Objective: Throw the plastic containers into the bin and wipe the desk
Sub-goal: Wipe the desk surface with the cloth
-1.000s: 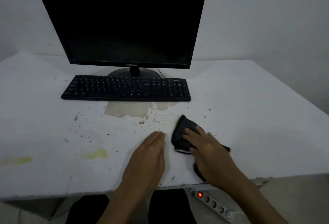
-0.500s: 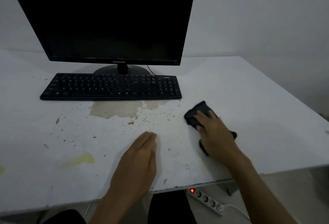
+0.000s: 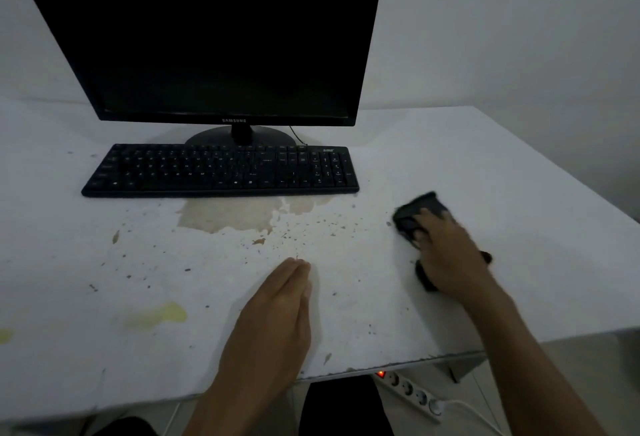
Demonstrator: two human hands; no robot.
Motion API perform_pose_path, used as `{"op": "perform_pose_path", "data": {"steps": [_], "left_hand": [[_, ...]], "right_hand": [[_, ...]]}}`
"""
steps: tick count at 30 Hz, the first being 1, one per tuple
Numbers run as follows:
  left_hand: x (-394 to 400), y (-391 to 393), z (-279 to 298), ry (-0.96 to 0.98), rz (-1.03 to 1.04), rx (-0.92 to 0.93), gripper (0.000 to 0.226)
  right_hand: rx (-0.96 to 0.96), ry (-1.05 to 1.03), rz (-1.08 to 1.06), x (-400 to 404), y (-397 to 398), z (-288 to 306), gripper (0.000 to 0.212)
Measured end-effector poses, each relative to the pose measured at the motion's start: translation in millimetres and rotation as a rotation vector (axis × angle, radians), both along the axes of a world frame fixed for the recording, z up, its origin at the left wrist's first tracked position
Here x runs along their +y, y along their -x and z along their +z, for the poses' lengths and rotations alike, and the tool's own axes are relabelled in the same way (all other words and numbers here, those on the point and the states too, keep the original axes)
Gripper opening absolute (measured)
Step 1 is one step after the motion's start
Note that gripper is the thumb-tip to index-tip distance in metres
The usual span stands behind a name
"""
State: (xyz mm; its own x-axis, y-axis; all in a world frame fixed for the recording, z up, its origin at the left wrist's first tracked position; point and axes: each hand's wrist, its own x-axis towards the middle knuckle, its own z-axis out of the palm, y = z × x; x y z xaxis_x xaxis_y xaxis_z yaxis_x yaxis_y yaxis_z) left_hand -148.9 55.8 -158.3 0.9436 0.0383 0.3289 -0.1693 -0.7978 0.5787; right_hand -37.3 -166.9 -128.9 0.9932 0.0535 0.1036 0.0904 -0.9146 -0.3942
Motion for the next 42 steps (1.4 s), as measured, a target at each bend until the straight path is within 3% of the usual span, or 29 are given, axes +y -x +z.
{"op": "perform_pose_path", "data": {"steps": [3,9,15,22,26,28,30,33,35,40,42], "left_hand": [[1,-1,0,0.006,-0.006,0.01,0.055],[3,-2,5,0.109,-0.015,-0.004,0.042],[8,1,18,0.269,-0.034,-0.037,0.035],[26,23,41,0.249,-0.002,-0.086,0.038],[54,36,46,0.314,0.061,-0.083,0.036],[67,39,47,0.371,0.087,-0.06,0.034],[78,42,50,0.385,0.122,-0.059,0.032],[93,46,53,0.396,0.177,-0.069,0.032],[102,49,56,0.416,0.199,-0.076,0.032],[121,59,51,0.371,0.244,-0.078,0.031],[125,61,49,0.363,0.244,-0.069,0.031]], "right_hand": [[-0.025,-0.035,0.294,41,8,-9,0.042],[-0.027,-0.01,0.23,68,-7,0,0.041],[-0.115,-0.017,0.625,98,43,-17,0.055],[-0.049,0.004,0.38,127,25,-4,0.048],[-0.109,-0.059,0.612,157,69,-5,0.051],[-0.048,-0.128,0.677,169,79,-11,0.057],[0.035,-0.181,0.605,179,68,-14,0.051],[0.03,-0.248,0.408,196,45,-9,0.027],[0.01,-0.285,0.335,209,41,-5,0.024],[0.024,-0.24,0.629,205,75,-8,0.041],[-0.01,-0.203,0.647,197,68,-9,0.047]]}}
